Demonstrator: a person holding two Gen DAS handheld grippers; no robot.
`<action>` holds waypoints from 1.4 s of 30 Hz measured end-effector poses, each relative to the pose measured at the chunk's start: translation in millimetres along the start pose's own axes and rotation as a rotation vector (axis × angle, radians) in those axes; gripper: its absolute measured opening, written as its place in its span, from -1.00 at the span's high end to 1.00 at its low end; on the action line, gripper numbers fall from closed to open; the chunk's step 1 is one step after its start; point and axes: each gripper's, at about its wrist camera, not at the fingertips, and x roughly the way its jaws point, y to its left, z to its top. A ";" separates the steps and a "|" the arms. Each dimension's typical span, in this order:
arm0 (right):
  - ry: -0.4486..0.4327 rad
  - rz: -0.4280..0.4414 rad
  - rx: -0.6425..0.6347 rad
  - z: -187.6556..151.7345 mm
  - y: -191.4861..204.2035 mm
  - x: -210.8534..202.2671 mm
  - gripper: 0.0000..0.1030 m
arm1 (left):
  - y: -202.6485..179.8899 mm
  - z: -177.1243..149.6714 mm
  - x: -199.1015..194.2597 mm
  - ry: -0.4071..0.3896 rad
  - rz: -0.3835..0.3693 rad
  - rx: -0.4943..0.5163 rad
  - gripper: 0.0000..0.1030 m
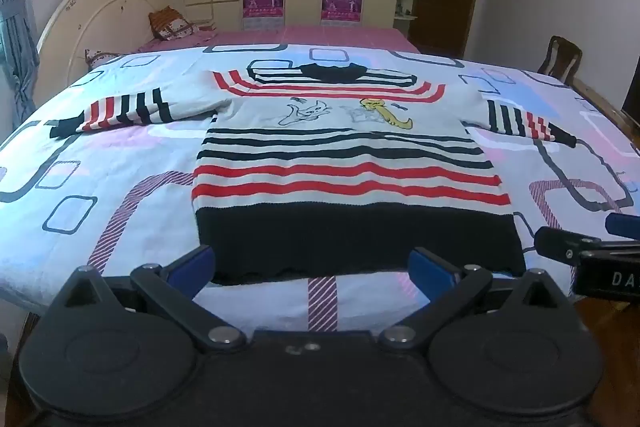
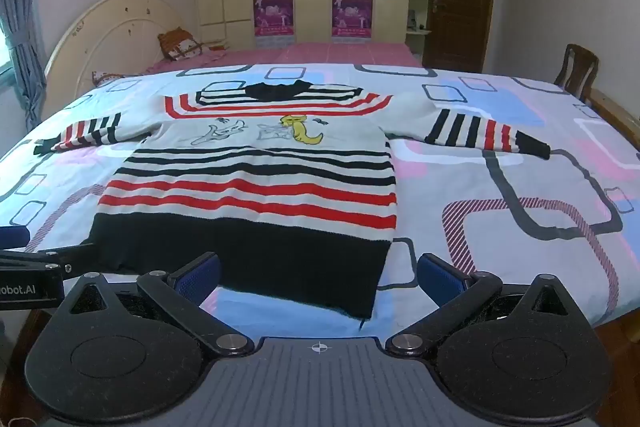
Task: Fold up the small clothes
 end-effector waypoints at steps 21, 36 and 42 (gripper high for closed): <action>0.003 0.018 0.012 0.7 -2.0 2.3 -1.00 | -2.3 -0.3 2.7 0.017 0.017 -0.005 -1.00; 0.005 0.019 0.016 2.1 -3.1 3.9 -1.00 | -4.0 0.3 3.2 0.018 0.017 -0.002 -1.00; 0.006 0.018 0.016 2.1 -4.5 6.1 -1.00 | -4.6 -0.2 3.9 0.021 0.016 -0.002 -1.00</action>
